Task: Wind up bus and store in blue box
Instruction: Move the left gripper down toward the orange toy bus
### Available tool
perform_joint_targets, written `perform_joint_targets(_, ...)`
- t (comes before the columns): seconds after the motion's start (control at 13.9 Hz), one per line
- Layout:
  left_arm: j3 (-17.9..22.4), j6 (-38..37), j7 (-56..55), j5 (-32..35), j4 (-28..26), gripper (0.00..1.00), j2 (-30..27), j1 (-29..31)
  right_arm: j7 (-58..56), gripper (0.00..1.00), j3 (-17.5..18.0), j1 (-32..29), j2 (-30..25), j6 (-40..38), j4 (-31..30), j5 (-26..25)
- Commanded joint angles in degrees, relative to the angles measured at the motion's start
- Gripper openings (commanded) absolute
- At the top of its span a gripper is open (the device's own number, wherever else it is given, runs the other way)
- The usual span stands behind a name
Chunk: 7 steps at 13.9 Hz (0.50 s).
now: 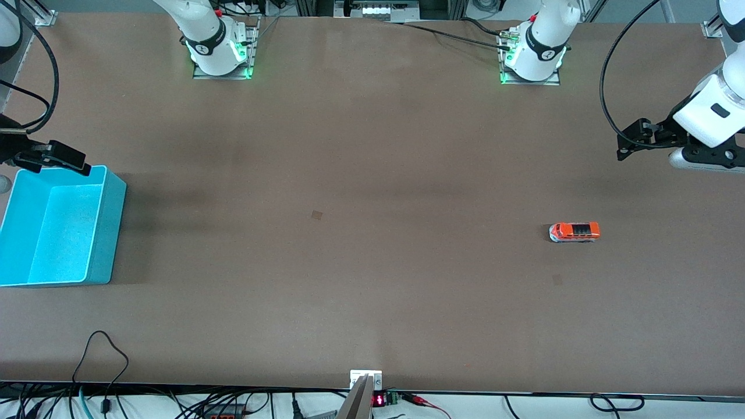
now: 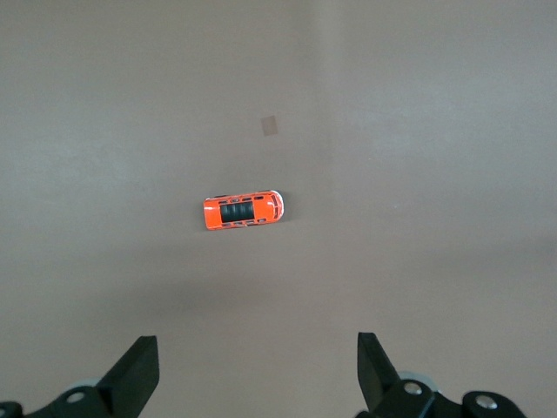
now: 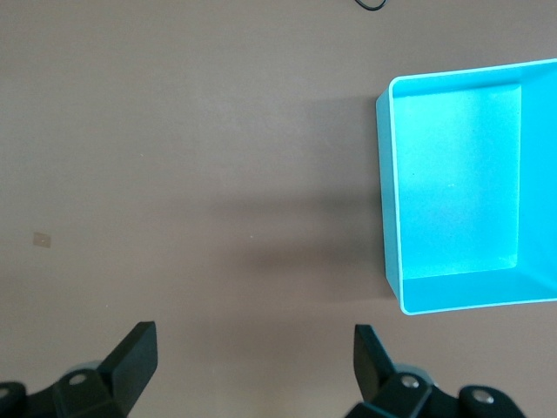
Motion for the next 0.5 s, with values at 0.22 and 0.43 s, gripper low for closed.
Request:
perform_joint_targets(0.22, 0.1, -1.6, 0.3, -1.0, 2.0, 1.0, 0.9, 0.2, -0.2, 1.0, 0.2, -0.4, 0.4, -0.1, 0.8, 0.3)
perform_joint_targets(0.43, 0.0, -1.8, 0.3, -1.0, 2.0, 1.0, 1.0, 0.2, -0.2, 1.0, 0.2, -0.5, 0.4, -0.1, 0.8, 0.3)
